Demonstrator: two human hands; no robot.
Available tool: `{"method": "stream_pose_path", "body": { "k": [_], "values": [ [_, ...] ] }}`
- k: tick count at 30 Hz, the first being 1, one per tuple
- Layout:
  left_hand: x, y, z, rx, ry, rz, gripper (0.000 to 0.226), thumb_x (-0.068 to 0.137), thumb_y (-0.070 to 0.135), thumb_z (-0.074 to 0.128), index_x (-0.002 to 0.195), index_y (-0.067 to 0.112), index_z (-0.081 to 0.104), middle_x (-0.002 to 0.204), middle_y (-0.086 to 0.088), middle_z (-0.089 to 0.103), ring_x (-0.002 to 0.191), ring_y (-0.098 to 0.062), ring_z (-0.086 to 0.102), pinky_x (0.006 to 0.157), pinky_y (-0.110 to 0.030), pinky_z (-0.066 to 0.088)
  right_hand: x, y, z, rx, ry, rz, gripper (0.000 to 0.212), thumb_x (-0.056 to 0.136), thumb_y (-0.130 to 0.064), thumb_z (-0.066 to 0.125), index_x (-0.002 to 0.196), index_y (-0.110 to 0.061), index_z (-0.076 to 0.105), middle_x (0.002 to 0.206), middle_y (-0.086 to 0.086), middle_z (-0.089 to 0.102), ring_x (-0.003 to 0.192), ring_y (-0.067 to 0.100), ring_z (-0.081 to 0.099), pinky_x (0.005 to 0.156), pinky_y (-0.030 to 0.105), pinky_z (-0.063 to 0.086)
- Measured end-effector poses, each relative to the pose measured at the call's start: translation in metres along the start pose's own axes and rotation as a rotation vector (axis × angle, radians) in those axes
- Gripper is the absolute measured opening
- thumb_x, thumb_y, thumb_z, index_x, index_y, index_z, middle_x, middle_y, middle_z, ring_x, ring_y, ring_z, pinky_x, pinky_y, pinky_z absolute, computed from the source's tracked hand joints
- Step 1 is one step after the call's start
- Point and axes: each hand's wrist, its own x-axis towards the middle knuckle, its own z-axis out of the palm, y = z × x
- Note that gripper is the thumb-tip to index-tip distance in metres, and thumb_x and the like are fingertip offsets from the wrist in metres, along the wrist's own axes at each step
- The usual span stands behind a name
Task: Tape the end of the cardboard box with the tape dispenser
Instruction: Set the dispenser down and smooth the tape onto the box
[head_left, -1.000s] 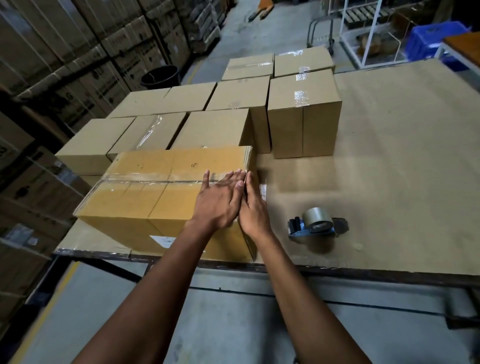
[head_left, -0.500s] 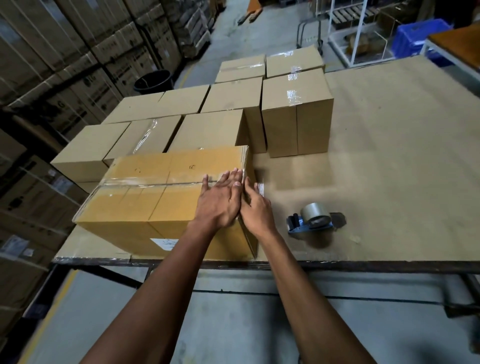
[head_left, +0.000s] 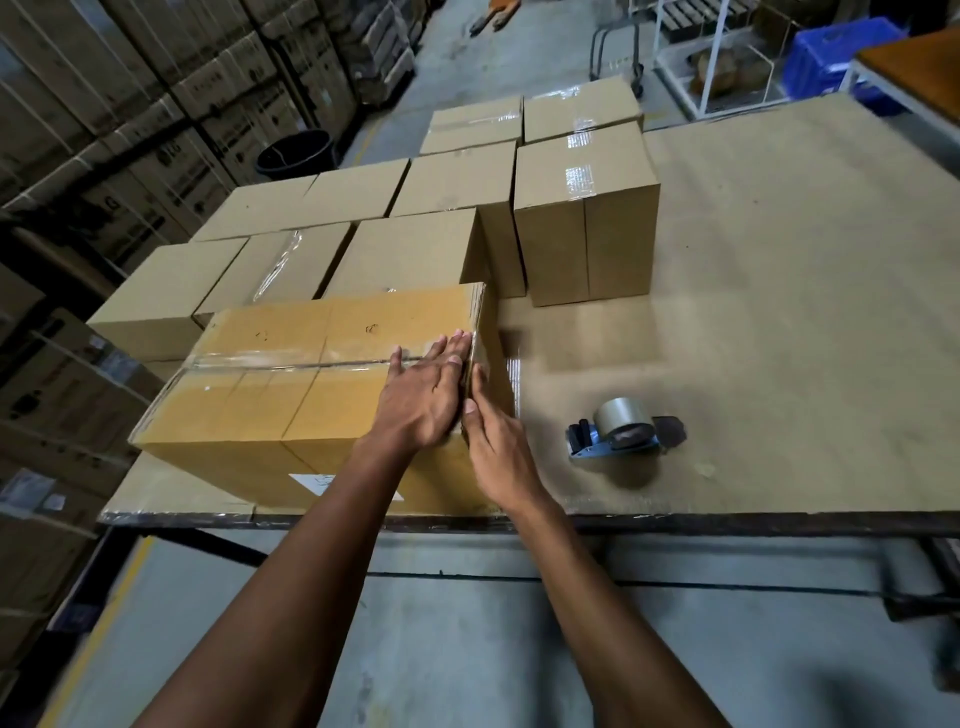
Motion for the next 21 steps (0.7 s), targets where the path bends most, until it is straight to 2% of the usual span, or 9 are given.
{"method": "stream_pose_path", "body": {
  "k": [3,6,8,13,15,21],
  "values": [
    [0.002,-0.001,0.001,-0.003,-0.006,-0.005,0.069,0.104,0.047,-0.001,0.169,0.032,0.016,0.174,0.01,0.02,0.161,-0.005,0.01,0.131,-0.05,-0.008,0.011,-0.005,-0.005,0.001,-0.014,0.045,0.057,0.114,-0.043,0.032,0.168,-0.031,0.015,0.169,0.006,0.035,0.15,0.024,0.045,0.116,0.024,0.034],
    [0.007,-0.003,0.001,0.003,-0.009,-0.018,0.07,0.103,0.049,-0.002,0.169,0.032,0.016,0.174,0.01,0.019,0.161,-0.005,0.01,0.131,-0.049,-0.009,0.03,-0.005,-0.012,-0.06,-0.029,0.054,0.058,0.113,-0.051,0.025,0.168,-0.034,0.016,0.169,0.004,0.037,0.152,0.026,0.041,0.123,0.035,0.032],
    [0.011,-0.005,0.001,0.003,-0.014,-0.032,0.074,0.101,0.051,-0.005,0.169,0.032,0.016,0.175,0.011,0.019,0.161,-0.005,0.009,0.13,-0.049,-0.01,0.037,-0.002,-0.013,-0.06,-0.036,0.063,0.059,0.112,-0.056,0.022,0.167,-0.036,0.016,0.171,0.001,0.033,0.154,0.025,0.037,0.126,0.037,0.03],
    [0.011,-0.003,0.002,0.015,-0.015,-0.032,0.076,0.1,0.055,-0.007,0.169,0.033,0.014,0.174,0.011,0.018,0.161,-0.005,0.008,0.131,-0.05,-0.009,0.046,-0.004,-0.011,-0.038,-0.04,0.134,0.061,0.109,-0.063,0.018,0.166,-0.043,0.01,0.169,0.002,0.037,0.153,0.029,0.039,0.126,0.045,0.032],
    [0.01,-0.003,0.002,0.016,-0.014,-0.03,0.074,0.102,0.055,-0.005,0.169,0.033,0.014,0.174,0.011,0.018,0.162,-0.005,0.009,0.131,-0.051,-0.009,0.05,-0.008,-0.012,-0.05,-0.045,0.159,0.063,0.109,-0.063,0.016,0.167,-0.04,0.009,0.169,0.004,0.037,0.153,0.032,0.038,0.125,0.047,0.031],
    [0.008,-0.005,0.003,0.007,0.001,-0.023,0.071,0.105,0.053,-0.004,0.169,0.033,0.016,0.174,0.011,0.02,0.161,-0.005,0.01,0.131,-0.051,-0.006,0.042,-0.017,-0.013,-0.05,0.011,0.111,0.061,0.111,-0.058,0.019,0.165,-0.032,0.03,0.162,0.005,0.048,0.148,0.029,0.047,0.124,0.043,0.036]
  ]
}}
